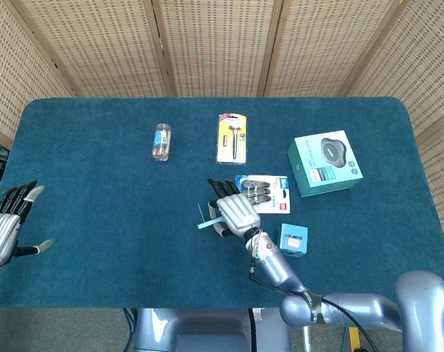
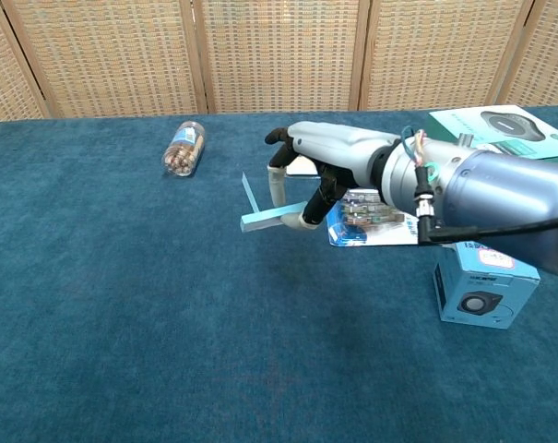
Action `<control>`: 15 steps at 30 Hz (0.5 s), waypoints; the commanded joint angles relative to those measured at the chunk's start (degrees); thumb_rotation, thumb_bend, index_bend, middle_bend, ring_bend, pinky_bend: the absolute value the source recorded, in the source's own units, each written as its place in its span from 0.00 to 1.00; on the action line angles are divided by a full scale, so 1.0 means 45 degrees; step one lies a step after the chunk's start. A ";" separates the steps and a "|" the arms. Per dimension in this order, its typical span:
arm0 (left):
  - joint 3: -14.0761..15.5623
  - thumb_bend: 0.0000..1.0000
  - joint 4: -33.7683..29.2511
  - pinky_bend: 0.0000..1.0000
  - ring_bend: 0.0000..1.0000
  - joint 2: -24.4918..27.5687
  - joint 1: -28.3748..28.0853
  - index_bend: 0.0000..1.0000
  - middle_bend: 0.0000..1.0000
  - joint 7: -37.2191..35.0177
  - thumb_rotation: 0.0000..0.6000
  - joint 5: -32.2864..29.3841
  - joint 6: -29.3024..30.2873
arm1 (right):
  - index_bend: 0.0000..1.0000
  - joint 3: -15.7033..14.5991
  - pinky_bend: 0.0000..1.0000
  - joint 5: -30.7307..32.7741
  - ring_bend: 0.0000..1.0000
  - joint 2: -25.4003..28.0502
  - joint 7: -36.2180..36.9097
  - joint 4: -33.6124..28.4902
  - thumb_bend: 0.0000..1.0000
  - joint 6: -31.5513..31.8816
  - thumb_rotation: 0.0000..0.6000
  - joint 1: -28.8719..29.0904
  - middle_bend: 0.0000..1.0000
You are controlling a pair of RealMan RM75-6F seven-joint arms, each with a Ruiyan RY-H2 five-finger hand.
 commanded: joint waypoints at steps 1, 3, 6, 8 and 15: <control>-0.0222 0.00 -0.0070 0.00 0.02 0.0648 -0.1069 0.00 0.04 0.0114 1.00 0.0869 -0.0838 | 0.61 -0.0067 0.00 -0.0353 0.00 0.0387 0.0058 -0.0626 0.44 0.0015 1.00 -0.0044 0.00; -0.0271 0.01 -0.0113 0.06 0.20 0.0882 -0.1722 0.00 0.27 0.0061 1.00 0.1360 -0.1382 | 0.61 -0.0089 0.00 -0.0361 0.00 0.0514 -0.0065 -0.0937 0.44 0.0096 1.00 -0.0009 0.00; -0.0238 0.02 -0.0008 0.21 0.45 0.0925 -0.2598 0.00 0.56 -0.0436 1.00 0.2107 -0.2015 | 0.61 -0.0079 0.00 -0.0272 0.00 0.0598 -0.0241 -0.1275 0.44 0.0221 1.00 0.0073 0.00; -0.0207 0.03 0.0253 0.32 0.55 0.0732 -0.3094 0.02 0.65 -0.0923 1.00 0.2536 -0.2219 | 0.61 -0.0071 0.00 -0.0216 0.00 0.0629 -0.0352 -0.1448 0.44 0.0292 1.00 0.0143 0.00; -0.0351 0.11 0.1122 0.66 0.74 -0.0076 -0.3948 0.19 0.82 -0.1386 1.00 0.2799 -0.2377 | 0.63 -0.0073 0.00 -0.0120 0.00 0.0696 -0.0725 -0.1801 0.45 0.0501 1.00 0.0340 0.00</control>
